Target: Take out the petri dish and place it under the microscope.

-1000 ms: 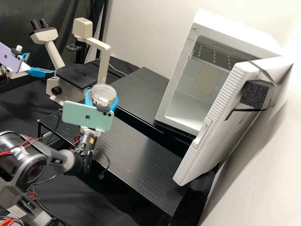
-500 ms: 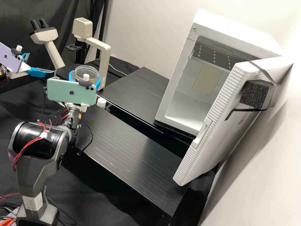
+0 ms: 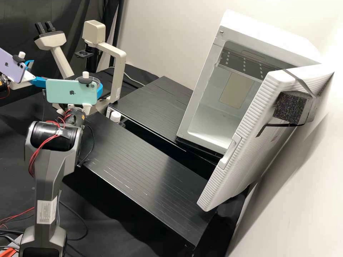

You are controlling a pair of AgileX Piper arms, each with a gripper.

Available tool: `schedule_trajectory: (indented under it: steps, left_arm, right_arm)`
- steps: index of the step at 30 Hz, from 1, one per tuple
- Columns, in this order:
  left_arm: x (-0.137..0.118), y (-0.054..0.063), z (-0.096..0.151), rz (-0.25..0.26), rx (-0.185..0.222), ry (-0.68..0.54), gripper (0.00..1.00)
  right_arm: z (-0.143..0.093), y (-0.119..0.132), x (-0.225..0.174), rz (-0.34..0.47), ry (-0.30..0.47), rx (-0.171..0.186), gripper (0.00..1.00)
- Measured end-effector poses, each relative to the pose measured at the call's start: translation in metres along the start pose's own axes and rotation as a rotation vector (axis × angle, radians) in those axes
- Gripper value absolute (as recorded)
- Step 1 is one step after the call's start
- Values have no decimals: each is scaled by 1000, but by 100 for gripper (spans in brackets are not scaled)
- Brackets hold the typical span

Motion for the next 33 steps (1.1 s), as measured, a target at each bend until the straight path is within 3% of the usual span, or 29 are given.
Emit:
schedule_trajectory:
  steps: [3,6,19,29,33]
  left_arm:
    - [0,0,0,0,0,0,100]
    - [0,0,0,0,0,0,100]
    - [0,0,0,0,0,0,100]
    - [0,0,0,0,0,0,100]
    - [0,0,0,0,0,0,100]
  right_arm:
    - [1,-3,13,-5,-16,-10,0]
    - [4,-6,28,-2,-44,13,0]
    - [13,-20,77,0,-108,55,0]
    - [3,-36,102,1,-75,-13,0]
    - [4,-49,112,-15,-99,-19,0]
